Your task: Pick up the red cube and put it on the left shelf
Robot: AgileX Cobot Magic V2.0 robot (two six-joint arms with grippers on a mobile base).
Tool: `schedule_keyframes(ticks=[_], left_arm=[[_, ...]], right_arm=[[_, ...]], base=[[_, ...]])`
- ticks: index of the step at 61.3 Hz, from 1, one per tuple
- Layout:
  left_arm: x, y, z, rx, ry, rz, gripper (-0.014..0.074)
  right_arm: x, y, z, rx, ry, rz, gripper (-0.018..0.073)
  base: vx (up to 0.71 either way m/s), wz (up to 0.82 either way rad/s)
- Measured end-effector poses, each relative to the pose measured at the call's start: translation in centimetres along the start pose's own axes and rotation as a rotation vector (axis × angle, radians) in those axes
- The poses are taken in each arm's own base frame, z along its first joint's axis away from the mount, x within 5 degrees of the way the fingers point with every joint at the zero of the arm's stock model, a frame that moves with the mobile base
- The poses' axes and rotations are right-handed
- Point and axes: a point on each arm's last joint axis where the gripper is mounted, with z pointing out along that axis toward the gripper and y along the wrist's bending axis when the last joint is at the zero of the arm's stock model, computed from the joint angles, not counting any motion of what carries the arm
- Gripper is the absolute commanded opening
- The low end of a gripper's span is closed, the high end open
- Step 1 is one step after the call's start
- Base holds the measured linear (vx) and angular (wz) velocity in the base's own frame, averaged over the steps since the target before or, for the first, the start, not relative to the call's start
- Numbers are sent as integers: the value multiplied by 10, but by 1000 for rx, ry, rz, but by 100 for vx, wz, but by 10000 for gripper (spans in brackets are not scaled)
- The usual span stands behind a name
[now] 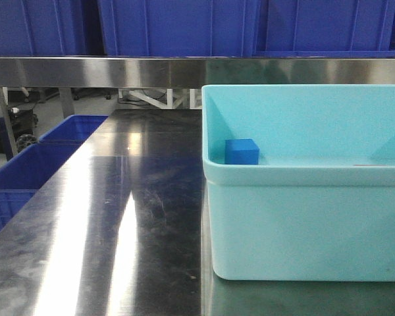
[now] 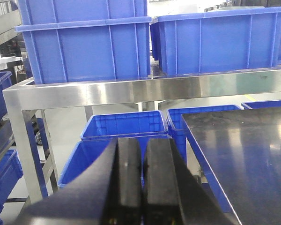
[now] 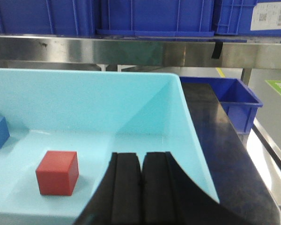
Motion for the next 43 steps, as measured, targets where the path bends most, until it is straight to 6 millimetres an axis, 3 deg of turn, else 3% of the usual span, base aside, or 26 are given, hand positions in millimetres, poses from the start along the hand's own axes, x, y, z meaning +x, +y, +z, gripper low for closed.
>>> schedule_keyframes(ticks=[14, 22, 34, 43], left_arm=[[0, 0, 0, 0, 0, 0, 106], [0, 0, 0, 0, 0, 0, 106], [0, 0, 0, 0, 0, 0, 106], [0, 0, 0, 0, 0, 0, 106]], right_arm=[[-7, 0, 1, -2, -55, 0, 67], [-24, 1, 11, 0, 11, 0, 67], [-79, 3, 45, 3, 93, 3, 67], [-118, 4, 85, 7, 206, 41, 67]], base=[[0, 0], [0, 0], [0, 0], [0, 0]])
